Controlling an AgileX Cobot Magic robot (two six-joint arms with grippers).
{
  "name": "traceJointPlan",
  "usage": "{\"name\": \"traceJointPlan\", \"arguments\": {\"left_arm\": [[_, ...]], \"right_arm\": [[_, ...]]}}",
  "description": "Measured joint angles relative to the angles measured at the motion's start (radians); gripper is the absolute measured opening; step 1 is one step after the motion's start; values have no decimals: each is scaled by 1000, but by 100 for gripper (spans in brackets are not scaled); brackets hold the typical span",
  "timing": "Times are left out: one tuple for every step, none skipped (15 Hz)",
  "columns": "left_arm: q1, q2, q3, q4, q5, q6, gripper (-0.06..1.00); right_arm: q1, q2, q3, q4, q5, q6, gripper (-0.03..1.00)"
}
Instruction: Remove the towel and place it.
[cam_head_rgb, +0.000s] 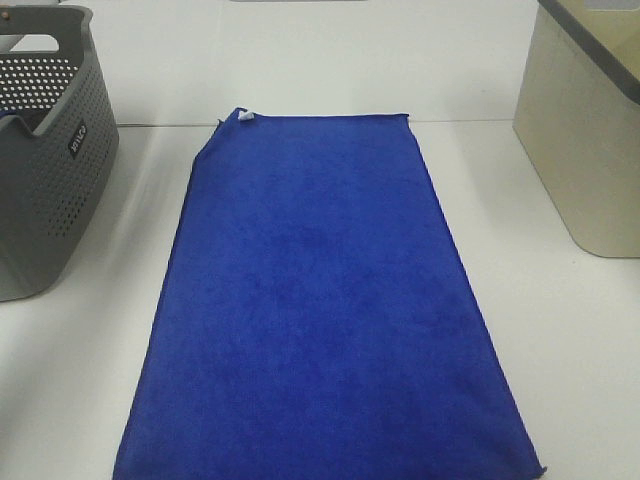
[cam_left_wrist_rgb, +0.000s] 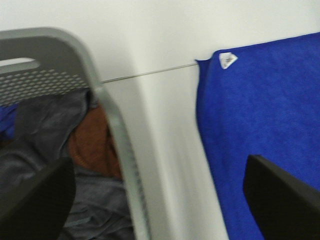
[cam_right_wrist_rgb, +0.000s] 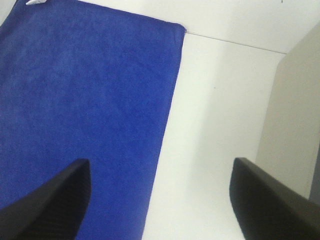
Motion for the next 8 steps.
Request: {"name": "traceJointPlan", "arguments": {"left_arm": [[42,-45,58,2,1,0,86],[85,-86,107,7,1,6,86],[117,-125,151,8,2,21,86],[135,-162,198,8,2,34,86],[143,-250,298,6,2,59,86],[143,-299,366,1,1,68,86],[143,-360,445,-5,1,77,86],[143,-428,524,-8,1,80,86]], "right_arm": [[-19,-12,0,12,0,20,75],[-41,-24,0,27,1,28,75],[-65,-35,0,39,1,33,75],[-80,-53,17,35,-1,42,75],[-83,-125,123,36,-1,48,75],[-83,-176,202,43,-1,49,75],[-83,-247,304,45,-1,49,75],[-83,-322,410,44,-1,50,75]]}}
